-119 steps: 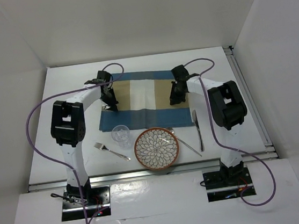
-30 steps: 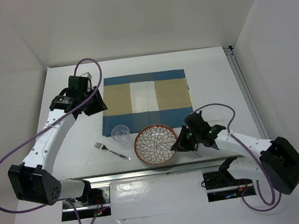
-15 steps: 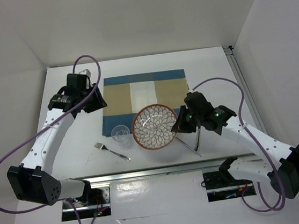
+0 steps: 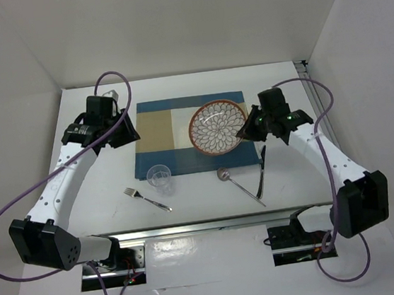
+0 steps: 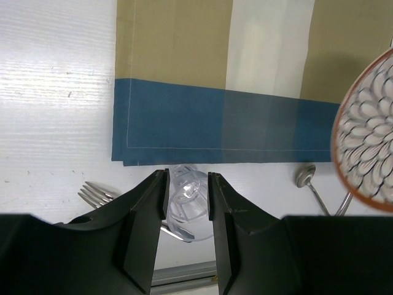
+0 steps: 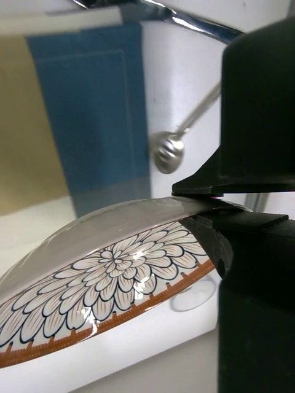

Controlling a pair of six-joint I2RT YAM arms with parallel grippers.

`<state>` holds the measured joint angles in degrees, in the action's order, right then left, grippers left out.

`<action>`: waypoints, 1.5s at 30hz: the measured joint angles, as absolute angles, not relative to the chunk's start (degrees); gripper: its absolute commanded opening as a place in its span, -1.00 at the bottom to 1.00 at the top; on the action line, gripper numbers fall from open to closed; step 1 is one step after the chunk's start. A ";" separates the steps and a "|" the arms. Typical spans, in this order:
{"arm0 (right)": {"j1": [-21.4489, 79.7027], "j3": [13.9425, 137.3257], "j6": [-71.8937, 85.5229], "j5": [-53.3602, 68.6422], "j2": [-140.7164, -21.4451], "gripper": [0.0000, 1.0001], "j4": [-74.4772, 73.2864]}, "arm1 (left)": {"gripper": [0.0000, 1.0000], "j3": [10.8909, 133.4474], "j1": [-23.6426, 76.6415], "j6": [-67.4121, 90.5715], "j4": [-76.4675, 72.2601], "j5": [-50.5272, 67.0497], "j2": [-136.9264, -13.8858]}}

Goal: Set the dinner table for one person

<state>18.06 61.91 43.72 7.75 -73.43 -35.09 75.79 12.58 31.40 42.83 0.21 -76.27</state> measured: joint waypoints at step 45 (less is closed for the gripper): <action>19.14 72.95 46.44 25.71 -115.74 -0.35 -7.62 | 0.76 64.90 11.38 30.70 45.74 6.15 -70.67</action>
<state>19.14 72.95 46.44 25.71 -115.74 -7.62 64.90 11.38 30.70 45.74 6.15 -70.67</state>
